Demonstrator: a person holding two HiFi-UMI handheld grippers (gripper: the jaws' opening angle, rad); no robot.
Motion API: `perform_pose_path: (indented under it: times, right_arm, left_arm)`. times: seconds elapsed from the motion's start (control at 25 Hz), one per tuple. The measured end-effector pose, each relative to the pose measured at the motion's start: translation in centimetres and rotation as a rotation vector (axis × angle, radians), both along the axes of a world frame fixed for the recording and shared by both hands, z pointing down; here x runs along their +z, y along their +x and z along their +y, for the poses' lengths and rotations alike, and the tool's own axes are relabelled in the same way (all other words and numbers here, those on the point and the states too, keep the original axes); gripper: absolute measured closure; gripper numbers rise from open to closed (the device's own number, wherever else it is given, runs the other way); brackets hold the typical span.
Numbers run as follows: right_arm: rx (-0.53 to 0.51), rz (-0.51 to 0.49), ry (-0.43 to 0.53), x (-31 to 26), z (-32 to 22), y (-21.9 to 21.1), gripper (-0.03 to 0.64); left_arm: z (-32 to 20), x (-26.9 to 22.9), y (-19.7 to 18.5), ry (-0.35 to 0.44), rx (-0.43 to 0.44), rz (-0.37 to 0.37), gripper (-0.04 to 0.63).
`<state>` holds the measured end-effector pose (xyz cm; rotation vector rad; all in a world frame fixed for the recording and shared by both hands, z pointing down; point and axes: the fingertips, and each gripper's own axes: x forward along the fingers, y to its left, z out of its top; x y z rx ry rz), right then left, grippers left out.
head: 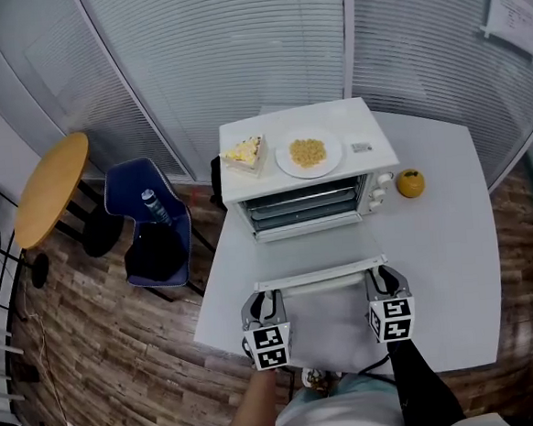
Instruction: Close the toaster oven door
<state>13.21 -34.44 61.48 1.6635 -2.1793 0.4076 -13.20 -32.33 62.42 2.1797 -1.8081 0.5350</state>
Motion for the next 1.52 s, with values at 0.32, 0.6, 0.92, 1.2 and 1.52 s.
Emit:
perform_pose_path:
  times: [0.32, 0.6, 0.92, 1.2, 1.52]
  right_arm:
    - [0.002, -0.009, 0.055, -2.3, -1.2, -0.2, 0.514]
    - [0.020, -0.029, 0.096, -4.5, -2.7, -0.3, 0.514]
    - [0.018, -0.044, 0.144, -7.1, -4.7, -0.5, 0.514]
    - [0.002, -0.055, 0.166, -9.2, -6.9, -0.8, 0.514]
    - [-0.022, -0.054, 0.198, -11.3, -9.8, -1.3, 0.514]
  left_arm:
    - [-1.2, -2.2, -0.2, 0.046, -0.007, 0.012, 0.437]
    - [-2.6, -4.0, -0.6, 0.075, -0.012, 0.025, 0.437]
    - [-4.7, -6.5, -0.9, 0.099, 0.003, 0.068, 0.437]
    - [-6.8, -8.5, -1.2, 0.118, 0.007, 0.092, 0.437]
    - [-9.8, -10.5, -1.6, 0.154, 0.023, 0.113, 0.437]
